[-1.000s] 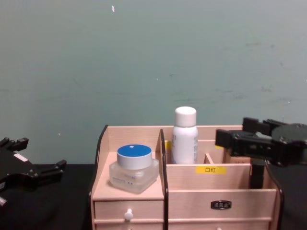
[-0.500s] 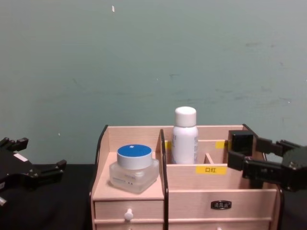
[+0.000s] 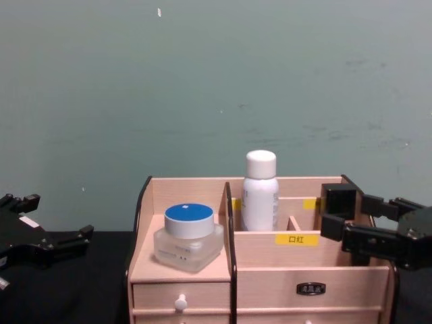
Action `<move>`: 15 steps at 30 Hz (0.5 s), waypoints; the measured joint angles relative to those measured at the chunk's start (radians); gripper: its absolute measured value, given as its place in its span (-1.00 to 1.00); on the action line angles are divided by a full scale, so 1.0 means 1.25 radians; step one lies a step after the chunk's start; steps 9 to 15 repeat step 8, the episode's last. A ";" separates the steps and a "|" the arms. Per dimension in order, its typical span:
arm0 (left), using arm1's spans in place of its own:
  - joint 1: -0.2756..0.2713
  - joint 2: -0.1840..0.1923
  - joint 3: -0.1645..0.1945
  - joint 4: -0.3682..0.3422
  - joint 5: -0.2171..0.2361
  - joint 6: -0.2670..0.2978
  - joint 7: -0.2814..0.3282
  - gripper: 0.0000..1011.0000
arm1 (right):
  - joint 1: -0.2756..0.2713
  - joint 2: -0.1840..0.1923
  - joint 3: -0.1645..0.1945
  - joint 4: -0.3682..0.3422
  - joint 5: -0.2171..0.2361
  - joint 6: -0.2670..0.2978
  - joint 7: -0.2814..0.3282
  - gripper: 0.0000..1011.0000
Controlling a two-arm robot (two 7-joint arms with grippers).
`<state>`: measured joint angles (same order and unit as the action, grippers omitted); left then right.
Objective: Pick up the facial cleanser and watermelon frost from the table and place them into the tiered storage box.
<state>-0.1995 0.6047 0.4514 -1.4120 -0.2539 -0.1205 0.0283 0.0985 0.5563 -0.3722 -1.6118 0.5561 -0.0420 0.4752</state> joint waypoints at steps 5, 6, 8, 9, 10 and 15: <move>0.000 0.000 0.000 0.000 0.000 0.000 0.000 1.00 | 0.001 0.000 0.000 0.000 0.001 0.000 0.001 0.98; 0.000 0.000 0.000 0.000 0.000 0.000 0.000 1.00 | 0.001 0.000 -0.001 0.000 0.001 0.001 0.001 0.98; 0.000 0.000 0.000 0.000 0.000 0.000 0.000 1.00 | 0.001 0.001 -0.001 -0.001 0.001 0.001 0.001 0.98; 0.000 0.000 0.000 0.000 0.000 0.000 0.000 1.00 | 0.001 0.001 -0.001 -0.001 0.001 0.001 0.001 0.98; 0.000 0.000 0.000 0.000 0.000 0.000 0.000 1.00 | 0.001 0.001 -0.001 -0.001 0.001 0.001 0.001 0.98; 0.000 0.000 0.000 0.000 0.000 0.000 0.000 1.00 | 0.001 0.001 -0.001 -0.001 0.001 0.001 0.001 0.98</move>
